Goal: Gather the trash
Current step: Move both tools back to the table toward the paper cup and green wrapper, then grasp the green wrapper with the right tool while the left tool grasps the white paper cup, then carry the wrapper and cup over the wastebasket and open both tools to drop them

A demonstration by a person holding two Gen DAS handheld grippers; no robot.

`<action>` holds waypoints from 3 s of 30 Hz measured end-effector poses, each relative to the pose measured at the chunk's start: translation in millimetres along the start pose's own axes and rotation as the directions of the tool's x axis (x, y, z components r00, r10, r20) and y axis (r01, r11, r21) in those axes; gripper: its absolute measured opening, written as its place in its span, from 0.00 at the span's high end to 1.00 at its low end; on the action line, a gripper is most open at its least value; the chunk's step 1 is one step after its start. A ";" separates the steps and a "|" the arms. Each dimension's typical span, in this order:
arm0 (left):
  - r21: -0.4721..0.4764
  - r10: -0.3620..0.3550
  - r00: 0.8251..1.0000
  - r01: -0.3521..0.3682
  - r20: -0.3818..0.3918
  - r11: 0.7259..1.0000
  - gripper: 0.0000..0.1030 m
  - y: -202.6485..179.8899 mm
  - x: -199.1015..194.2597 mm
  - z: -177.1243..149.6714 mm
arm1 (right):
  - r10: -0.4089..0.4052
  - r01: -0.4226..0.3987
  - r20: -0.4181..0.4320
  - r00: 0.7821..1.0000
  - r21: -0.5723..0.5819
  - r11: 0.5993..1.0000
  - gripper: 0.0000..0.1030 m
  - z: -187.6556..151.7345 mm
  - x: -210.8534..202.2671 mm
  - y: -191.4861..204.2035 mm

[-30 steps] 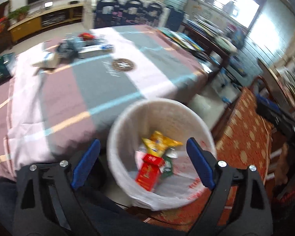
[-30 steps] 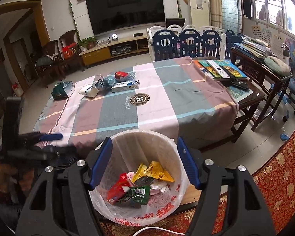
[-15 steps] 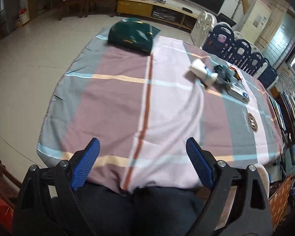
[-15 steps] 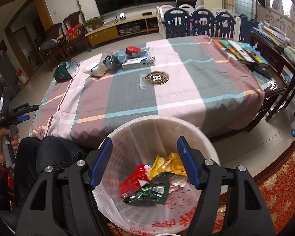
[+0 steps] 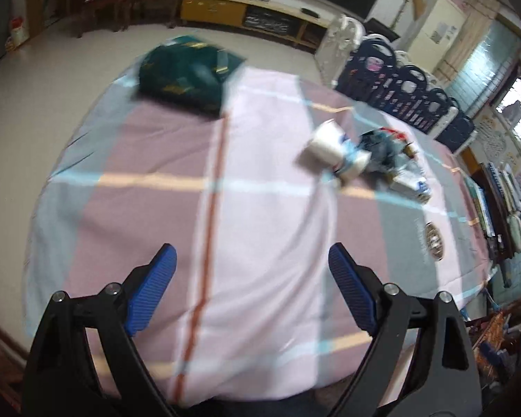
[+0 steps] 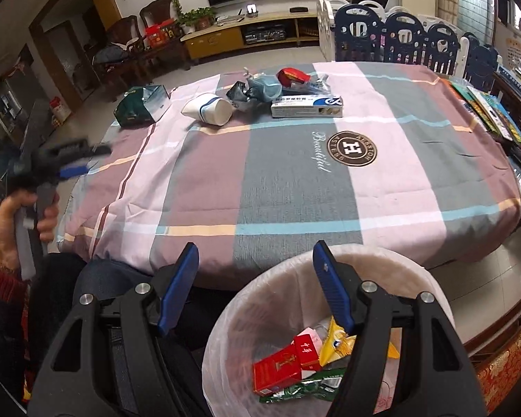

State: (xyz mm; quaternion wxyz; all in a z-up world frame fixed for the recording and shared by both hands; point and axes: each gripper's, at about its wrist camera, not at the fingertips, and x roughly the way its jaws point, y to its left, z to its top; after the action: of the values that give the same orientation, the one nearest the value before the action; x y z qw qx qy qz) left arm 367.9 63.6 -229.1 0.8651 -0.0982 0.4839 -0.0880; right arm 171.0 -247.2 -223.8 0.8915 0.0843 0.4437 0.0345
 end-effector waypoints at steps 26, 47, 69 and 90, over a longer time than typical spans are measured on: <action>0.136 0.099 0.988 -0.083 -0.116 0.987 0.91 -16.2 127.3 27.1 | 0.018 -0.013 -0.060 0.998 0.081 0.997 0.35 38.1 69.1 -32.7; 0.131 0.049 0.990 -0.066 0.134 0.989 0.39 -11.8 57.0 38.4 | 0.032 -0.040 -0.035 0.999 -0.259 0.965 0.36 197.9 248.8 46.9; 0.241 -0.099 0.993 0.081 0.067 0.967 0.34 -88.8 154.4 69.7 | 0.041 -0.041 -0.015 0.999 -0.047 0.998 0.58 62.3 114.2 -21.7; 0.295 -0.045 0.981 -0.013 0.190 0.956 0.33 -104.7 -66.1 -116.4 | -0.039 0.046 0.138 0.990 -0.044 0.998 0.58 3.9 -53.7 -27.6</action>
State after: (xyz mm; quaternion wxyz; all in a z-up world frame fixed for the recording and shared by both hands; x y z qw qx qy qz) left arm 228.4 -31.0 -207.9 0.9126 0.0196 0.3774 -0.1560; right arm 141.3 -282.2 -184.3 0.9221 0.0560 0.3823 0.0201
